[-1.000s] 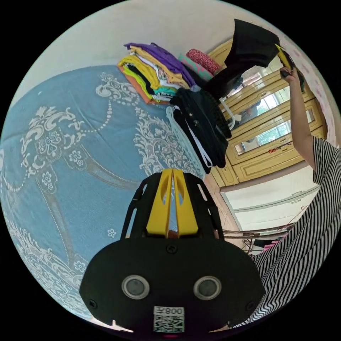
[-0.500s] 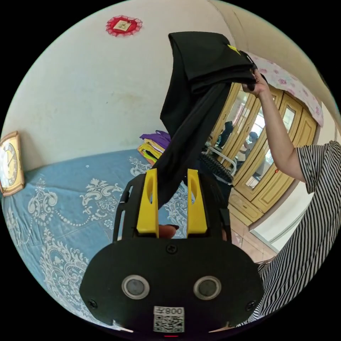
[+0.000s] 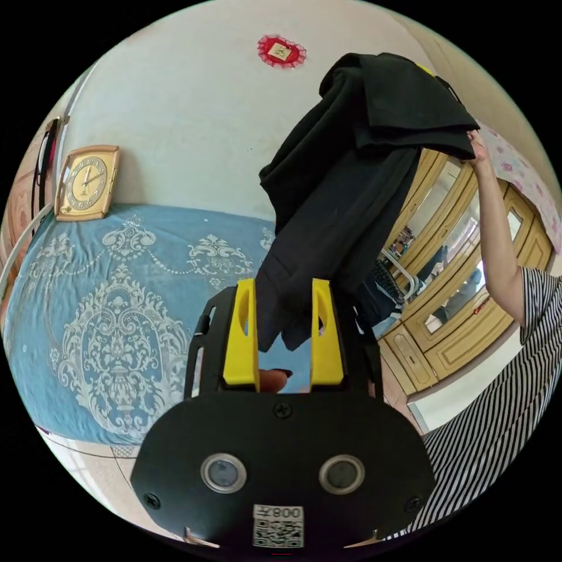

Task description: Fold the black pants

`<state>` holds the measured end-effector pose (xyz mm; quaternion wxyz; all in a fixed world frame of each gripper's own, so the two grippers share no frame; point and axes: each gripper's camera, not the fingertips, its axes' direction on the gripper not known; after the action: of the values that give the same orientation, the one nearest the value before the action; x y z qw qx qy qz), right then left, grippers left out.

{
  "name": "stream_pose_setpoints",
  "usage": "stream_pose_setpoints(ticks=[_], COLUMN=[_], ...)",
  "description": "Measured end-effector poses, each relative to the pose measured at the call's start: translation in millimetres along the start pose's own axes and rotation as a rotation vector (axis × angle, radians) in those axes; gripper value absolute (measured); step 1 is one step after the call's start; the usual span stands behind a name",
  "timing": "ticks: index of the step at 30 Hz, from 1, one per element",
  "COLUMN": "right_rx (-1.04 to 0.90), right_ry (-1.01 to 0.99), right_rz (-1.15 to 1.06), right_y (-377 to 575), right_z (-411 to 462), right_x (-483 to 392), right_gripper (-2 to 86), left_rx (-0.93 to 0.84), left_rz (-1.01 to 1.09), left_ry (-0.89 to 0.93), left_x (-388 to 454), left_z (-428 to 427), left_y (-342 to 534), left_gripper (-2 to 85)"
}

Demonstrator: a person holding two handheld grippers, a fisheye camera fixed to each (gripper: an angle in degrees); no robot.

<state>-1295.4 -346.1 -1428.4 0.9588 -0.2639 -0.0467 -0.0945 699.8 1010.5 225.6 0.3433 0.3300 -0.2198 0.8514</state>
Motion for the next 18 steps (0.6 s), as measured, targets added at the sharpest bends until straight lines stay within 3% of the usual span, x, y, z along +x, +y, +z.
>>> stream_pose_setpoints(ticks=[7, 12, 18], right_rx=[-0.056, -0.054, -0.032], right_ry=[0.027, 0.048, 0.032], right_rz=[0.068, 0.102, 0.128], right_y=[-21, -39, -61], right_z=[53, 83, 123], right_x=[-30, -51, -77], right_gripper=[1.5, 1.3, 1.3], left_rx=[-0.129, -0.195, -0.166], left_rz=[0.067, 0.067, -0.01], left_ry=[0.228, 0.235, 0.15], left_x=[17, 16, -24], left_z=[14, 21, -7], left_y=[42, 52, 68], left_gripper=[14.3, 12.8, 2.4])
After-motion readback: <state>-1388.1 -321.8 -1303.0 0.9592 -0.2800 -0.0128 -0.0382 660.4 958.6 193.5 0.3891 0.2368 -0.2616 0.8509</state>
